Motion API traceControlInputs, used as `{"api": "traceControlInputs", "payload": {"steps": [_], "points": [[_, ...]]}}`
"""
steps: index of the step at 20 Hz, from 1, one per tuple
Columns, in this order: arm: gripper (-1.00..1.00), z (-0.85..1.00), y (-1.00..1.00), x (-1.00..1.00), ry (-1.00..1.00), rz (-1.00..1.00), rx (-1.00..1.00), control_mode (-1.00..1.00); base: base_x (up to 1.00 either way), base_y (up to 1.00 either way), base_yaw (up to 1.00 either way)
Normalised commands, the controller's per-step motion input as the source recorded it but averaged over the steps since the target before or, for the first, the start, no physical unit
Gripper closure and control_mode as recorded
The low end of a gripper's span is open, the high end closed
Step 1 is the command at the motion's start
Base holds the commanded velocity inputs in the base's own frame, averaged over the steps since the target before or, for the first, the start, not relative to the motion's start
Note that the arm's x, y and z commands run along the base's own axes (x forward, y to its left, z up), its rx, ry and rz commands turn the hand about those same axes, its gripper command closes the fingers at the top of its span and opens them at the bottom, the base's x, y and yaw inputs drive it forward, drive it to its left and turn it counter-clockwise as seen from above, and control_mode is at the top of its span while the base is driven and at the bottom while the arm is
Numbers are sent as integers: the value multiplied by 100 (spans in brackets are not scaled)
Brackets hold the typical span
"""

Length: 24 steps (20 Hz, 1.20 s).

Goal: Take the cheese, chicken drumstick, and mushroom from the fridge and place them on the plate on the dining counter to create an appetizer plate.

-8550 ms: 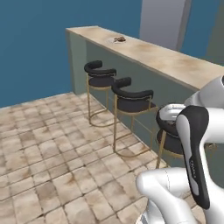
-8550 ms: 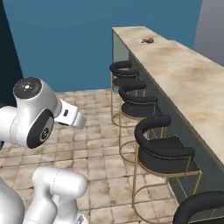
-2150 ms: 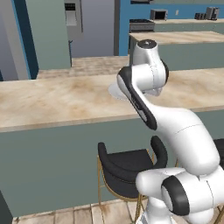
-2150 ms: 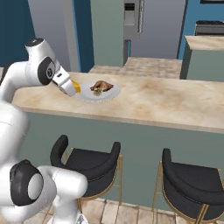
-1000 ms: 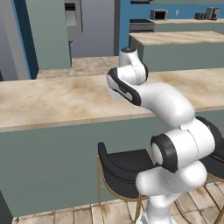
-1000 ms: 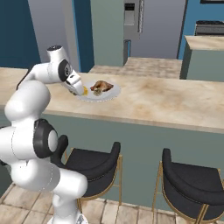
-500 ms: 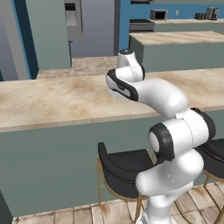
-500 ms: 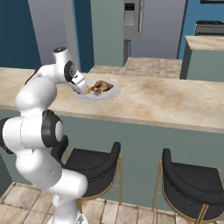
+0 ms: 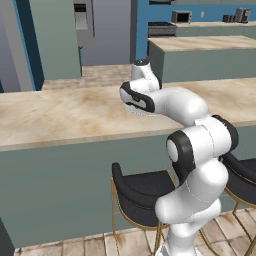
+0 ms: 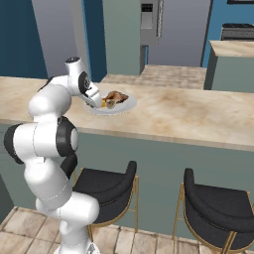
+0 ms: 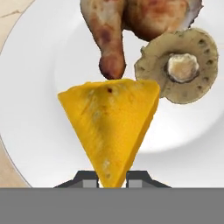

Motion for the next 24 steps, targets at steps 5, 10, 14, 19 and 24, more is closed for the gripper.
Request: {"api": "traceControlInputs", "payload": {"steps": [5,10,14,19,24], "points": [[100,-24,0,41,0,0,0,-100,0,0,0],[-100,1,0,26,-3,0,0,-100,0,0,0],[-100,44,0,-37,-4,0,0,-100,0,0,0],[-100,66,0,-56,-2,0,0,-100,0,0,0],[-100,62,0,-98,-14,0,0,-100,0,0,0]]}}
